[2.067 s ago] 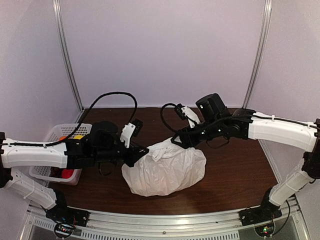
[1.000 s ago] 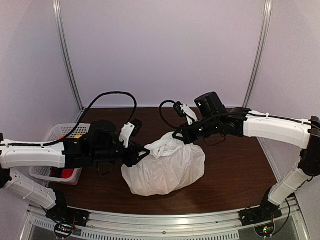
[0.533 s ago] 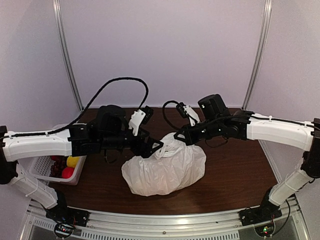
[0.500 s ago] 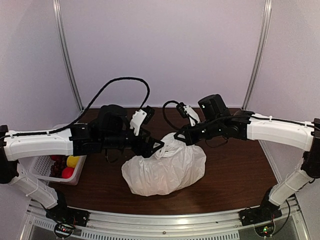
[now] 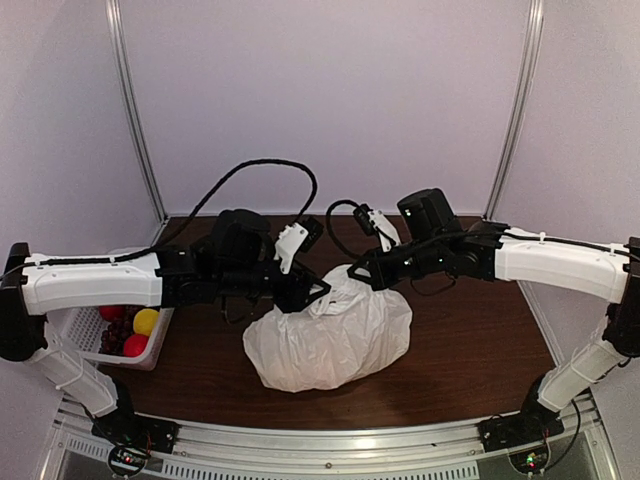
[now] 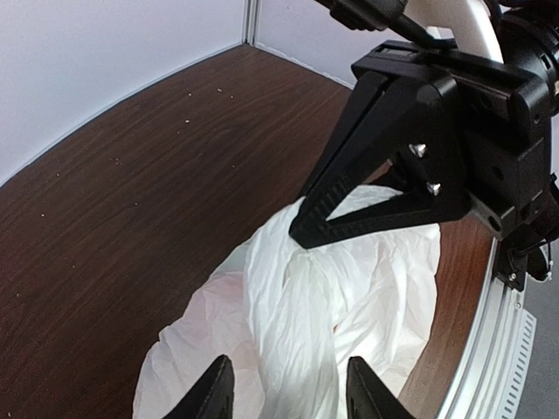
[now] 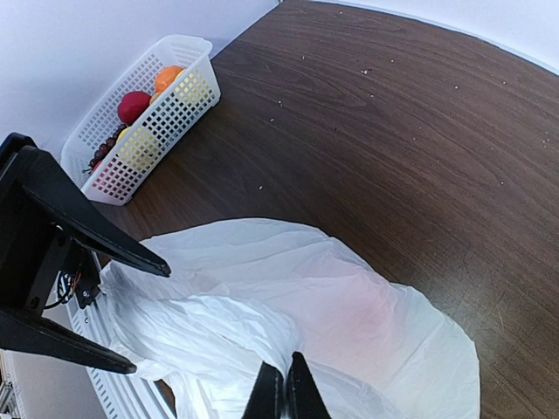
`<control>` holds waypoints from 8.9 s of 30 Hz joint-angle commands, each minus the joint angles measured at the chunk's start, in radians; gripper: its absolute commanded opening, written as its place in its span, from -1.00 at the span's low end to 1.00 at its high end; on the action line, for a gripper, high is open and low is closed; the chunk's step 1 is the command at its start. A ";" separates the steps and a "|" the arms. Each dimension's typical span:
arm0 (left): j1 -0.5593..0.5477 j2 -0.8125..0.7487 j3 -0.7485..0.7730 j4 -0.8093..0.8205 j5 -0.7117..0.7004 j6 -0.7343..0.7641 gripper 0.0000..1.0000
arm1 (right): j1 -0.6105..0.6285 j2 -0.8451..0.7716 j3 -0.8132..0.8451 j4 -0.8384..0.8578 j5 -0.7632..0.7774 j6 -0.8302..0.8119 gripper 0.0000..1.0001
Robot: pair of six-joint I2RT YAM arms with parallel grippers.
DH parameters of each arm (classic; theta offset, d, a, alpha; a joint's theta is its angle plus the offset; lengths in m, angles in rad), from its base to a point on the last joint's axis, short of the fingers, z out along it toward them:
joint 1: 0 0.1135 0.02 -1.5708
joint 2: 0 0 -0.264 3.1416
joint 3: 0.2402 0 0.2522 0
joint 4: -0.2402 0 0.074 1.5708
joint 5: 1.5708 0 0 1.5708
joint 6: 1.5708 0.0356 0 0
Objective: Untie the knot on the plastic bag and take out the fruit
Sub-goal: Untie the bag handles from the takeout bag, then pick up the takeout bag from the center of the board, then place the takeout bag at the center of the board, then adjust the bag handles for the takeout bag, then open the bag opening for the takeout bag.
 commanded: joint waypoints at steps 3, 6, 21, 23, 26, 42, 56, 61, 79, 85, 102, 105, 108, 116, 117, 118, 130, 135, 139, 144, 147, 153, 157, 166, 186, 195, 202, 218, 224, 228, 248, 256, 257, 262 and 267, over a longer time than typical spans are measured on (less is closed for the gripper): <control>0.001 0.010 0.027 -0.003 -0.002 0.014 -0.32 | -0.006 -0.029 -0.017 0.016 -0.005 0.005 -1.00; 0.001 0.013 0.028 -0.004 -0.002 0.009 -0.51 | -0.006 -0.031 -0.020 0.018 -0.003 0.005 -1.00; 0.002 -0.014 -0.003 0.036 0.016 -0.030 -1.00 | -0.006 -0.059 -0.053 0.039 0.026 0.027 -1.00; 0.002 -0.024 -0.010 0.044 0.012 -0.039 -1.00 | -0.005 -0.067 -0.060 0.042 0.038 0.033 -1.00; 0.002 -0.039 -0.019 0.044 -0.005 -0.053 -1.00 | -0.006 -0.080 -0.071 0.046 0.065 0.045 -1.00; 0.055 -0.141 -0.100 0.060 -0.074 -0.116 -1.00 | -0.042 -0.137 -0.115 0.038 0.177 0.117 -1.00; 0.110 -0.236 -0.215 0.111 -0.098 -0.214 -1.00 | -0.070 -0.201 -0.211 0.062 0.283 0.220 -1.00; 0.115 -0.264 -0.241 0.116 -0.124 -0.232 -1.00 | -0.072 -0.221 -0.235 0.070 0.319 0.255 -1.00; 0.118 -0.295 -0.262 0.199 0.076 -0.176 -1.00 | -0.074 -0.294 -0.019 -0.177 0.296 0.038 -0.23; 0.118 -0.297 -0.263 0.200 0.084 -0.175 -1.00 | -0.070 -0.231 0.070 -0.266 0.251 -0.052 0.01; 0.118 -0.305 -0.265 0.191 0.080 -0.186 -1.00 | -0.033 0.007 0.244 -0.349 0.178 -0.202 0.18; 0.118 -0.309 -0.265 0.184 0.075 -0.186 -1.00 | -0.022 0.025 0.246 -0.349 0.159 -0.206 0.03; 0.118 -0.308 -0.265 0.179 0.070 -0.187 -1.00 | -0.013 0.032 0.242 -0.343 0.162 -0.203 -0.06; 0.118 -0.296 -0.254 0.172 0.064 -0.189 -1.00 | -0.005 0.028 0.223 -0.310 0.201 -0.166 -0.65; 0.118 -0.295 -0.252 0.167 0.057 -0.190 -1.00 | -0.005 0.025 0.222 -0.307 0.205 -0.160 -0.71; 0.118 -0.294 -0.250 0.164 0.050 -0.191 -1.00 | -0.006 0.024 0.224 -0.303 0.210 -0.155 -0.77; 0.223 -0.227 -0.081 0.132 0.031 -0.175 -1.00 | -0.038 0.021 0.344 -0.229 0.386 -0.036 -1.00; 0.305 -0.139 0.099 0.082 0.056 -0.095 -1.00 | -0.055 0.020 0.436 -0.165 0.379 -0.019 -1.00; 0.359 -0.072 0.218 0.089 0.072 -0.027 -1.00 | -0.055 -0.007 0.451 -0.110 0.355 -0.039 -1.00; 0.393 -0.047 0.156 0.257 0.091 0.024 -1.00 | -0.053 -0.106 0.262 0.043 0.253 -0.059 -1.00; 0.393 -0.047 0.043 0.379 0.097 0.031 -1.00 | -0.035 -0.177 0.075 0.155 0.235 -0.048 -1.00; 0.393 -0.063 -0.180 0.543 0.084 -0.035 -1.00 | 0.063 -0.299 -0.242 0.387 0.276 0.044 -1.00; 0.391 -0.121 -0.287 0.554 0.150 -0.108 -1.00 | 0.129 -0.335 -0.312 0.390 0.325 0.060 -1.00; 0.384 -0.347 -0.348 0.314 0.164 -0.203 -0.13 | 0.250 -0.324 -0.429 0.480 0.361 0.139 -1.00; -0.011 -0.173 0.052 -0.109 -0.369 0.027 0.95 | 0.336 -0.250 -0.454 0.509 0.387 0.173 -1.00; -0.063 0.002 0.230 -0.190 -0.623 0.078 0.95 | 0.338 -0.249 -0.473 0.536 0.386 0.194 -1.00; -0.064 0.004 0.280 -0.228 -0.719 0.024 0.42 | 0.340 -0.263 -0.490 0.541 0.406 0.205 -1.00; -0.049 -0.116 0.154 -0.232 -0.742 -0.115 -0.95 | 0.340 -0.372 -0.572 0.558 0.634 0.323 -1.00; -0.039 -0.260 -0.061 -0.052 -0.619 -0.138 -1.00 | 0.339 -0.496 -0.649 0.562 0.774 0.387 -0.61; -0.038 -0.333 -0.161 0.023 -0.540 -0.141 -1.00 | 0.338 -0.524 -0.627 0.438 0.828 0.391 -0.36; 0.007 -0.531 -0.404 0.204 -0.333 -0.160 -1.00 | 0.210 -0.407 -0.066 -0.171 0.607 0.068 0.34; 0.028 -0.565 -0.414 0.214 -0.272 -0.138 -1.00 | 0.104 -0.134 0.204 -0.254 0.347 -0.034 0.38; 0.034 -0.567 -0.414 0.216 -0.263 -0.137 -1.00 | 0.104 -0.100 0.235 -0.263 0.349 -0.038 0.38; 0.077 -0.560 -0.405 0.219 -0.200 -0.129 -1.00 | 0.086 0.051 0.334 -0.258 0.248 -0.087 0.37; 0.105 -0.552 -0.391 0.214 -0.167 -0.120 -1.00 | 0.084 0.172 0.398 -0.253 0.067 -0.154 0.35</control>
